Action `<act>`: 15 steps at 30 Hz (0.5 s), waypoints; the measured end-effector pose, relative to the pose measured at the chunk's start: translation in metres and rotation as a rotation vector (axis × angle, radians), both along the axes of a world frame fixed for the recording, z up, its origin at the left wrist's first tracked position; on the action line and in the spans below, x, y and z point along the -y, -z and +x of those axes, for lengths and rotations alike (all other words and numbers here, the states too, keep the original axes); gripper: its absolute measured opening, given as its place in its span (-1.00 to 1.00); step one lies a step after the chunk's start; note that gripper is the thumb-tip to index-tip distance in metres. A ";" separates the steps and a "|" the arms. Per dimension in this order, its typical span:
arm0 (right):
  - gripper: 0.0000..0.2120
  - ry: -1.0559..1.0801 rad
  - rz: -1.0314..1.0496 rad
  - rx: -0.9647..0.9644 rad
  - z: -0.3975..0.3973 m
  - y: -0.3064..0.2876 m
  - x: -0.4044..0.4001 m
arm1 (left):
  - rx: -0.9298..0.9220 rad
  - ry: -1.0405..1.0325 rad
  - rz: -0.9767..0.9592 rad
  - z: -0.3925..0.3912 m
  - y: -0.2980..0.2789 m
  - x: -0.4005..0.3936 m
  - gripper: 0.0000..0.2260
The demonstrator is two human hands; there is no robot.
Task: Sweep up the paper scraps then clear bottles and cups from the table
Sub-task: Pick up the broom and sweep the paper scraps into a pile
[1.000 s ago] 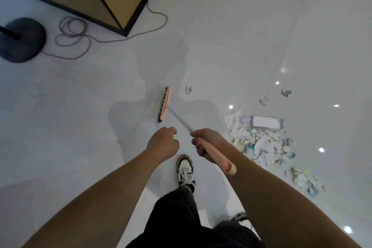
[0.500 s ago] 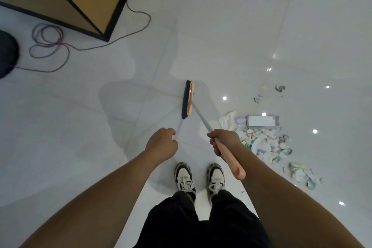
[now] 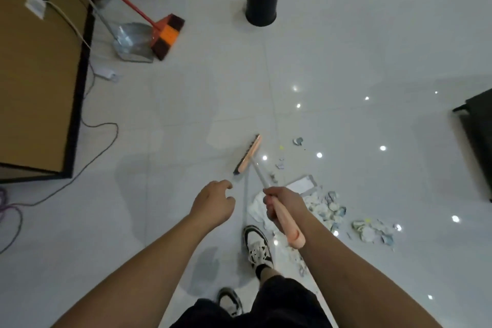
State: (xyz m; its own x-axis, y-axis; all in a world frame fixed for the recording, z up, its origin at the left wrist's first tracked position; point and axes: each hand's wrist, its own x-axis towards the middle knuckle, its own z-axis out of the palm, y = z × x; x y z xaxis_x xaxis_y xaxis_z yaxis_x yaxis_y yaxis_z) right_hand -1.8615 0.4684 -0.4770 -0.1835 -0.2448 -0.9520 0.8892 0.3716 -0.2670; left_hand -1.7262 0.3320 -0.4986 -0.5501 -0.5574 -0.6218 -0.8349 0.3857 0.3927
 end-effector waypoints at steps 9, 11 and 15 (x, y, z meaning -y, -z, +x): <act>-0.63 -0.287 0.275 -0.294 -0.080 0.087 -0.003 | 0.072 0.231 0.038 -0.034 0.018 0.013 -0.62; -0.66 -0.256 0.329 -0.290 -0.082 0.101 -0.015 | 0.092 0.284 0.037 -0.035 0.024 0.020 -0.61; -0.79 -0.244 0.468 -0.263 -0.051 0.102 -0.047 | 0.123 0.395 0.032 -0.040 0.029 0.035 -0.61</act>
